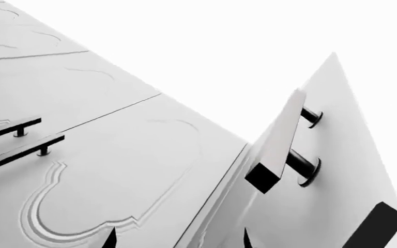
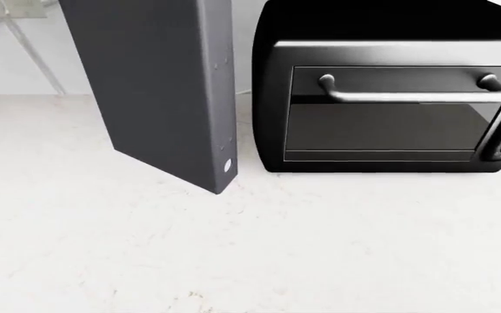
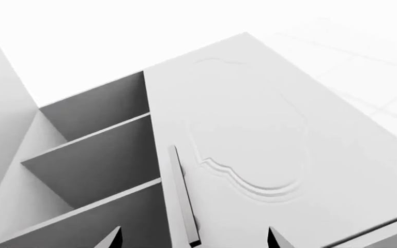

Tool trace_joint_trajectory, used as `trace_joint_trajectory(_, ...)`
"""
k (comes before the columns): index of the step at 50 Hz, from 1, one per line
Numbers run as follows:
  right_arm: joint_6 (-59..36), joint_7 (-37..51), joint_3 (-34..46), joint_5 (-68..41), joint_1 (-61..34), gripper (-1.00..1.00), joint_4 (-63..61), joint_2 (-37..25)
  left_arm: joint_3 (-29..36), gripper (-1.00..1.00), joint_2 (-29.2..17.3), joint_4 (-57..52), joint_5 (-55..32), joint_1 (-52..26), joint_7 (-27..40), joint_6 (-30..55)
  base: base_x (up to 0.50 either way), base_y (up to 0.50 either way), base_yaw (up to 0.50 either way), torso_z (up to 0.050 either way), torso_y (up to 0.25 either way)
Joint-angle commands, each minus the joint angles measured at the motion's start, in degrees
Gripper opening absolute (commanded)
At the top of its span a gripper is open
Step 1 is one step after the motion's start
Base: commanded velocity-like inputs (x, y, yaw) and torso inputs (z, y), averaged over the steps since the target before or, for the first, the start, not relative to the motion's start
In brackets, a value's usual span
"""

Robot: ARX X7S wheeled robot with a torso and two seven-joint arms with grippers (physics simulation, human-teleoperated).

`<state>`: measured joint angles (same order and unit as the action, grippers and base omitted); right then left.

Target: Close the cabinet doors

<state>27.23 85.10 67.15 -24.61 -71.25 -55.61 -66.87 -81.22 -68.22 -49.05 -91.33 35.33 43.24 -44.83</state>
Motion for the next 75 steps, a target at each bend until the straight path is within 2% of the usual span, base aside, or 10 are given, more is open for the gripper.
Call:
trace_joint_trajectory(1, 0.2, -0.4, -0.9, 0.5, 1.2, 1.00, -0.3, -0.2, 4.4, 1.00, -18.3, 8.0, 5.8, 0.0, -0.1, 5.4, 0.00, 0.00, 0.00, 0.014, 0.000)
trace_joint_trajectory(5, 0.5, -0.4, -1.2, 1.2, 1.5, 1.00, -0.7, -0.3, 4.0, 1.00, -21.7, 8.2, 5.8, -1.0, 0.6, 6.4, 0.00, 0.00, 0.00, 0.015, 0.000)
trace_joint_trajectory(25, 1.6, -0.5, -2.6, 1.4, 2.8, 1.00, -1.0, -1.4, 10.1, 1.00, -21.8, 10.3, 8.7, 1.6, -5.2, 6.4, 0.00, 0.00, 0.00, 0.013, 0.000)
trace_joint_trajectory(27, 1.7, -0.4, -2.8, 1.5, 3.1, 1.00, -1.1, -1.9, 27.3, 1.00, -4.6, 13.5, 22.3, -15.5, -12.5, 23.6, 0.00, 0.00, 0.00, 0.005, 0.000)
trace_joint_trajectory(31, 1.4, 0.5, -3.3, 1.5, 3.4, 1.00, -2.5, -3.9, 61.7, 1.00, 27.4, 16.7, 25.2, -49.9, -13.5, 58.0, 0.00, 0.00, 0.00, 0.000, 0.000)
trace_joint_trajectory(33, 1.1, 0.7, -3.5, 1.5, 3.5, 1.00, -3.0, -4.4, 72.8, 1.00, 27.4, 18.4, 27.3, -67.1, -14.7, 72.7, 0.00, 0.00, 0.00, 0.000, 0.000)
trace_joint_trajectory(38, 0.6, 1.5, -3.4, 1.3, 3.0, 1.00, -4.2, -5.8, 75.3, 1.00, 27.9, 22.5, 31.5, -110.1, -16.9, 72.0, 0.00, 0.00, 0.00, 0.000, 0.000)
trace_joint_trajectory(47, 6.0, 4.8, 5.5, 3.4, -3.5, 1.00, -4.4, -13.8, 84.8, 1.00, 32.8, 27.5, 39.9, -113.9, -21.5, 70.2, 0.00, 0.00, 0.00, 0.001, 0.000)
trace_joint_trajectory(67, 10.7, 4.9, -17.0, 2.8, 20.0, 1.00, -4.4, -22.5, 95.2, 1.00, 39.7, 40.4, 48.9, -128.5, -28.1, 68.5, 0.00, 0.00, 0.00, 0.004, 0.000)
trace_joint_trajectory(75, 10.0, 4.9, -19.2, 1.4, 20.2, 1.00, -4.4, -23.1, 98.9, 1.00, 40.0, 53.1, 57.3, -133.3, -30.9, 65.0, 0.00, 0.00, 0.00, 0.000, 0.000)
